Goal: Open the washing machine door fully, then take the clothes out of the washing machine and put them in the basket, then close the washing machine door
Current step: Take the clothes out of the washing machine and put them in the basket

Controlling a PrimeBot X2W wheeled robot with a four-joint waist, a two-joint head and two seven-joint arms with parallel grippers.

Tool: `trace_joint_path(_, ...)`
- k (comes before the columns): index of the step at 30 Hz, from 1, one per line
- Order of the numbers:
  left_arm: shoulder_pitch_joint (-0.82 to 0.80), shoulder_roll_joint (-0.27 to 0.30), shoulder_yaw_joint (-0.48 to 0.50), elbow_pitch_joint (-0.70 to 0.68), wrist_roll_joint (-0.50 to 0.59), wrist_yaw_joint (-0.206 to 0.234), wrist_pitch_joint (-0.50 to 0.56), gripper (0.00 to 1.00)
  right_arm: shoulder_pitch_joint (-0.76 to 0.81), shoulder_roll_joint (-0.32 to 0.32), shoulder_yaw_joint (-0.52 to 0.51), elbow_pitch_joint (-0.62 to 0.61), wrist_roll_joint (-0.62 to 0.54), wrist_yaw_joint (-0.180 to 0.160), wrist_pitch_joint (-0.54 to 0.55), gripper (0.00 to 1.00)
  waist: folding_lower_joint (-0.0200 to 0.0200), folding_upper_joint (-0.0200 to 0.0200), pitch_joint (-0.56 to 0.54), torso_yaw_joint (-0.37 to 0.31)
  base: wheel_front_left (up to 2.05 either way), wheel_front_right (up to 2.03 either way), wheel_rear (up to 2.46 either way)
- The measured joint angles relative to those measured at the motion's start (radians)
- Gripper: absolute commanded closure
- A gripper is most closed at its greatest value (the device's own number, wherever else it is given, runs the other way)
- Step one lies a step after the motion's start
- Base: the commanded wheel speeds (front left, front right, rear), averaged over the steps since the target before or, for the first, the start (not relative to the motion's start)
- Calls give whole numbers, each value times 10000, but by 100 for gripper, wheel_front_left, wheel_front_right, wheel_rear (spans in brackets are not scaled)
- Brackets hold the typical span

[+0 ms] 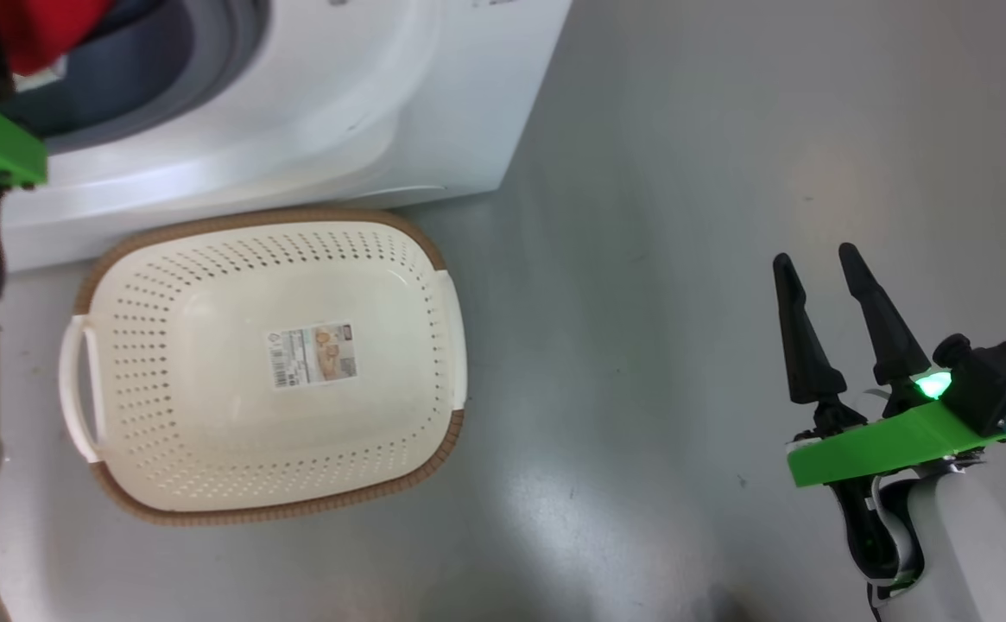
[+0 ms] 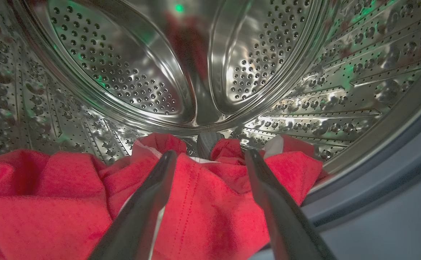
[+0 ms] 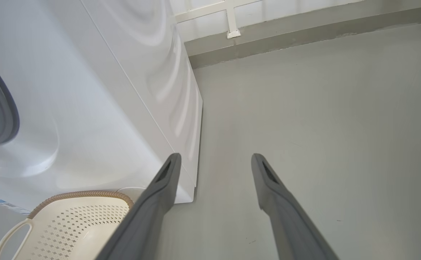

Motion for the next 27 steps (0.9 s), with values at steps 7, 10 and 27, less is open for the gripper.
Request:
trace_joint_path(7, -548, 219, -8, 621, 161, 0, 0, 0, -133, 136, 424, -73, -102, 0, 0, 0, 0, 0, 330, -316, 0, 0, 0)
trace_joint_path(10, -802, 357, 8, 899, 163, 0, -2, 0, -177, 192, 577, -155, -102, 0, 0, 0, 0, 0, 455, -499, 0, 0, 0)
trace_joint_path(27, -1392, 807, -313, 2533, 322, -58, -2, 52, -303, 255, 568, -416, -100, 0, 0, 0, 0, 0, 698, -1031, 0, 0, 0)
